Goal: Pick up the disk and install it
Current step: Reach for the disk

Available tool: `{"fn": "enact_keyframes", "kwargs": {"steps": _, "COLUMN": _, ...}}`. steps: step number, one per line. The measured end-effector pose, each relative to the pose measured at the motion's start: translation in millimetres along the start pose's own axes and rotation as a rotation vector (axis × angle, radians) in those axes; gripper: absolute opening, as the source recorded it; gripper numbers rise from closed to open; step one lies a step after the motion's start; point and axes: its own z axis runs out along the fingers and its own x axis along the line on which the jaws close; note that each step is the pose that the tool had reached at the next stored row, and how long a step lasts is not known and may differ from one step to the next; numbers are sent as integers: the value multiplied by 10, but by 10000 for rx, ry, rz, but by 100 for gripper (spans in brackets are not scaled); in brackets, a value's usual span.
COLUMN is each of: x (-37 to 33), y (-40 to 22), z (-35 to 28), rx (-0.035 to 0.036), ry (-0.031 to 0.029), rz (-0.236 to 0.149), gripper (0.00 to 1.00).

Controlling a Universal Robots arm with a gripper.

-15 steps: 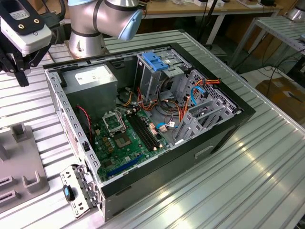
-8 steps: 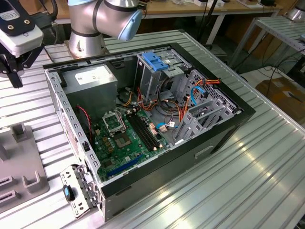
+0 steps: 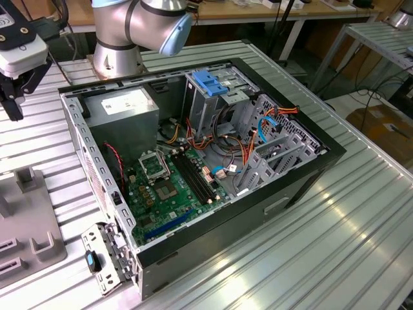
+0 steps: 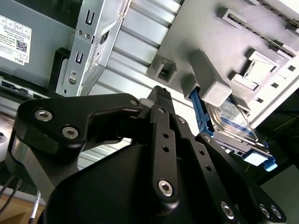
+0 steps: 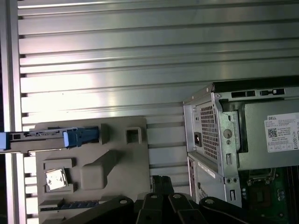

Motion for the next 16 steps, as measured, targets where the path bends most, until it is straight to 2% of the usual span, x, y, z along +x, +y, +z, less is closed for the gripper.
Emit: {"fn": "enact_keyframes", "kwargs": {"steps": 16, "x": 56, "y": -4, "z": 0, "rx": 0, "ry": 1, "rz": 0, "gripper": 11}}
